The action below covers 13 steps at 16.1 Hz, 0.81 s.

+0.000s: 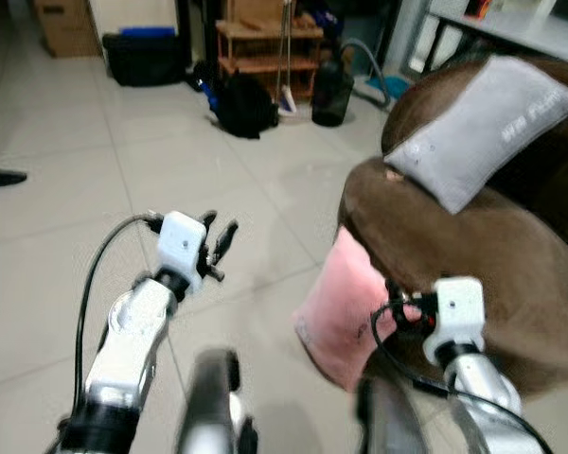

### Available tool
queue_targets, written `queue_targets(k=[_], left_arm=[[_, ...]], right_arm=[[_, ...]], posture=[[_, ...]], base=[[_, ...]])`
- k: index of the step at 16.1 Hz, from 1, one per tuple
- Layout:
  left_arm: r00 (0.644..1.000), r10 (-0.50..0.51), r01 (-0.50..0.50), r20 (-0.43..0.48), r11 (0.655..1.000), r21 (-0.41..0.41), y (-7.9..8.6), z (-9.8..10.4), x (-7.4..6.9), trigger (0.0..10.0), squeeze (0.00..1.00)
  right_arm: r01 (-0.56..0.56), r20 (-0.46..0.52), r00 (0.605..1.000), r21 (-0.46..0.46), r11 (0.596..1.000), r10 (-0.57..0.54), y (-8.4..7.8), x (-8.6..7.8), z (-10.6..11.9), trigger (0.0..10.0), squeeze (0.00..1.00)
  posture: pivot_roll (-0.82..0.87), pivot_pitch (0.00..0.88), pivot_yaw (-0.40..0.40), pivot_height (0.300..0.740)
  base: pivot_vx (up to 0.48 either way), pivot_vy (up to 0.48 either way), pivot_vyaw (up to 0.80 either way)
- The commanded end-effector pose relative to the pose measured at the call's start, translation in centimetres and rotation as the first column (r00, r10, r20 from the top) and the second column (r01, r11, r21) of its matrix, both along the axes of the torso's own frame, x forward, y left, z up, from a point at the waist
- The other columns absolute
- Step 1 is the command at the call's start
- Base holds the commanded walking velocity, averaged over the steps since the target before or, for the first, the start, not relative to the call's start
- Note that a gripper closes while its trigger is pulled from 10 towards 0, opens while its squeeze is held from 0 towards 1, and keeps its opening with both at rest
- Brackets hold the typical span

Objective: Move the pillow to the sofa from floor

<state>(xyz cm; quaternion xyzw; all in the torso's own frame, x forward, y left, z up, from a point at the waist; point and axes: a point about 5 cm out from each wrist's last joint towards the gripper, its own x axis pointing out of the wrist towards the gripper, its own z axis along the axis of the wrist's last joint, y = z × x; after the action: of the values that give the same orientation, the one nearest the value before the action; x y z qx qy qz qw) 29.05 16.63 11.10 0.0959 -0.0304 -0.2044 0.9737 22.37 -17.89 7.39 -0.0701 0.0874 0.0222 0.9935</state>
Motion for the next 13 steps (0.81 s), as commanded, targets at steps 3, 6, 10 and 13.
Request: queue_targets(k=[3, 6, 10, 13], left_arm=[[1.000, -0.021, 0.021, 0.021, 1.000, 0.004, -0.36, 0.59, 0.33, 10.0, 0.00], [1.000, -0.023, 0.022, 0.021, 1.000, 0.001, -0.40, 0.50, 0.27, 10.0, 0.00], [1.000, -0.019, 0.018, 0.022, 1.000, 0.006, -0.31, 0.40, 0.13, 10.0, 0.00], [1.000, -0.023, 0.022, 0.021, 1.000, 0.010, -0.32, 0.34, 0.01, 10.0, 0.00]], right_arm=[[0.006, -0.002, 1.000, -0.013, 1.000, -0.006, -0.23, -0.08, -0.05, 10.0, 0.00], [0.004, -0.001, 1.000, -0.018, 1.000, -0.004, -0.27, -0.01, -0.05, 10.0, 0.00], [-0.020, -0.007, 1.000, -0.011, 1.000, 0.019, -0.04, 0.06, -0.16, 10.0, 0.00], [-0.053, -0.012, 0.999, -0.074, 0.996, 0.052, 0.31, 0.24, -0.26, 10.0, 0.00]], posture=[[0.06, 0.000, -0.041, 0.565], [0.06, 0.000, -0.043, 0.565], [0.06, 0.000, -0.048, 0.565], [0.06, 0.000, -0.053, 0.565]], base=[[0.369, 0.000, 0.00], [0.368, 0.000, 0.00], [0.365, 0.000, 0.00], [0.365, 0.000, 0.15]])
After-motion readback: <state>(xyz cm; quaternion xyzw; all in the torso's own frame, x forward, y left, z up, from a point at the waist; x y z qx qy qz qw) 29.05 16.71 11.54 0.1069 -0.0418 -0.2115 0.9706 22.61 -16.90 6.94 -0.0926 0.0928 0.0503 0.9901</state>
